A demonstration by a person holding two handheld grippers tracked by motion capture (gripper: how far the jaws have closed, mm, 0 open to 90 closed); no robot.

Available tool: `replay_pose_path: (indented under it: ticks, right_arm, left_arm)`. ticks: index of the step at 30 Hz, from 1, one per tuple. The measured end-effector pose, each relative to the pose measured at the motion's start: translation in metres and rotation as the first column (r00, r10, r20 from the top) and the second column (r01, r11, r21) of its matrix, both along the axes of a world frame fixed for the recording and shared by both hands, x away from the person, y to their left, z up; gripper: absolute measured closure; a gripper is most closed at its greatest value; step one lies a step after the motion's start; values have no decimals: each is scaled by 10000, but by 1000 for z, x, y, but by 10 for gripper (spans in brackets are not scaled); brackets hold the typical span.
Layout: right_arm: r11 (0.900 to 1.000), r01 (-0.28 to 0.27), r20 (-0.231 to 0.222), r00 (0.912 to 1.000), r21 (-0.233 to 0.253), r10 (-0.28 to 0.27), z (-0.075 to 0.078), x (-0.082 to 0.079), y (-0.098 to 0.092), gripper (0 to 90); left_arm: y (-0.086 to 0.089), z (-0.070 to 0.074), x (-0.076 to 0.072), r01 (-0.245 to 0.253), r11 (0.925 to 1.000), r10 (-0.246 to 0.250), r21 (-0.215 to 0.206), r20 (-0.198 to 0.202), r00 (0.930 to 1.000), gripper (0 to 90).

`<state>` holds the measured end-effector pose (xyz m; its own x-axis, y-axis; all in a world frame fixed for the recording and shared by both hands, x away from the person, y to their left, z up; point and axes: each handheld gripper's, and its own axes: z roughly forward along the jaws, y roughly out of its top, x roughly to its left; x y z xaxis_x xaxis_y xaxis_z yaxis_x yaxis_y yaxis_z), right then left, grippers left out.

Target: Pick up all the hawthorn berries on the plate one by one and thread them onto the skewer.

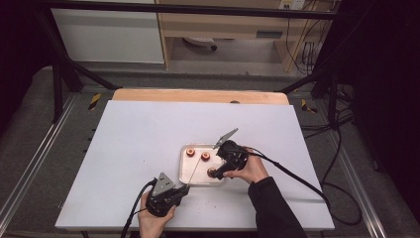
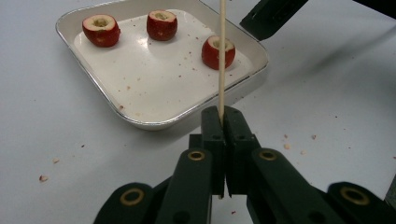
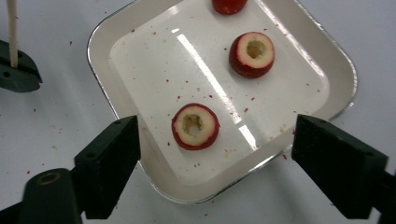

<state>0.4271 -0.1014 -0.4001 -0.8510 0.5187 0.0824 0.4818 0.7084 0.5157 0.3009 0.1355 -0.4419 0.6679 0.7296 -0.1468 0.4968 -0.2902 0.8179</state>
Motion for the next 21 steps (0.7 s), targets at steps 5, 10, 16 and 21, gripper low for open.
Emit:
replay_pose_path:
  ticks: [5, 10, 16, 21]
  right_arm:
    - [9971, -669, -367, 9972, -362, 656, -4, 7, 11, 294]
    - [9888, -1304, -667, 9898, -725, 1257, -9, 10, 18, 396]
    - [9770, -1903, -712, 9804, -961, 1839, -11, 11, 24, 501]
    - [9697, -2125, -706, 9762, -1206, 2052, -15, 12, 25, 556]
  left_arm:
    - [-2, -1, 0, 85, 10000, -85, 29, -8, 10000, 884]
    - [-3, -2, 0, 93, 9999, -93, 76, -37, 10000, 884]
    - [-3, -2, 0, 121, 9999, -120, 94, -49, 9999, 884]
    - [-3, -3, 0, 137, 9998, -136, 107, -86, 9999, 884]
